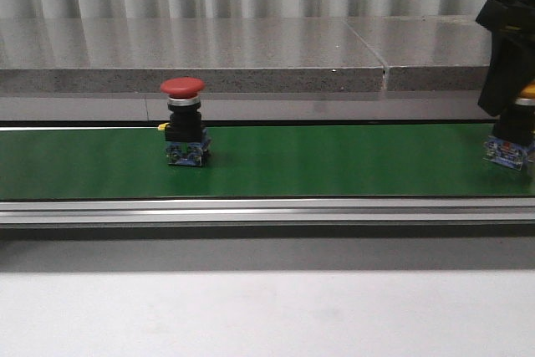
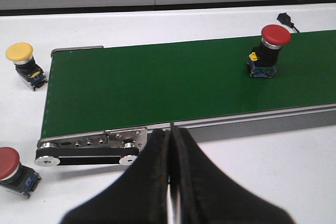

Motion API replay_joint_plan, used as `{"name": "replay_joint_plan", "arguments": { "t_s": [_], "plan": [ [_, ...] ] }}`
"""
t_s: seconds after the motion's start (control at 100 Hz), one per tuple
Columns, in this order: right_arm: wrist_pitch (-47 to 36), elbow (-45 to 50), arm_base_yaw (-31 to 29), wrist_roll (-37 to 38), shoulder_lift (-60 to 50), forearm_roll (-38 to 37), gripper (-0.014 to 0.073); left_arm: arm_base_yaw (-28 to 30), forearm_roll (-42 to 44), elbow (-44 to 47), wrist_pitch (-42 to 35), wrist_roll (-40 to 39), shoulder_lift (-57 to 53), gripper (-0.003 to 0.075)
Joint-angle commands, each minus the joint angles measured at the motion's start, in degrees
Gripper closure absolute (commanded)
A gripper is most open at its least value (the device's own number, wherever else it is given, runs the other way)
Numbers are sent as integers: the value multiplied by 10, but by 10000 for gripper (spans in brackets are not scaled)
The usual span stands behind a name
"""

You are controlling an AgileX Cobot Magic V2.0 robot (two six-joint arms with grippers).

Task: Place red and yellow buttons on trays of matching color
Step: 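Grasp the yellow button at the belt's end with the right gripper, then lower the yellow button into the yellow tray and open the right gripper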

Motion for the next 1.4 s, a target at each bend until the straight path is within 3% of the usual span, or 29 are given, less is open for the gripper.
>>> {"name": "replay_joint_plan", "arguments": {
  "t_s": [0.0,0.25,0.49,0.61,1.09,1.39],
  "plan": [
    [-17,-19,0,-6,-27,10,357,-4,-6,-14,-40,-1,4,741],
    [-14,-16,-17,117,-88,-3,357,-4,-6,-14,-40,-1,4,741],
    [22,-11,-50,259,-158,-138,357,-4,-6,-14,-40,-1,4,741],
    [25,14,-86,309,-190,-163,357,-4,-6,-14,-42,-1,4,741],
    [-14,128,-272,333,-222,-163,357,-4,-6,-14,-42,-1,4,741],
    [-83,177,-332,333,-208,-164,357,-4,-6,-14,-42,-1,4,741]
  ]
}}
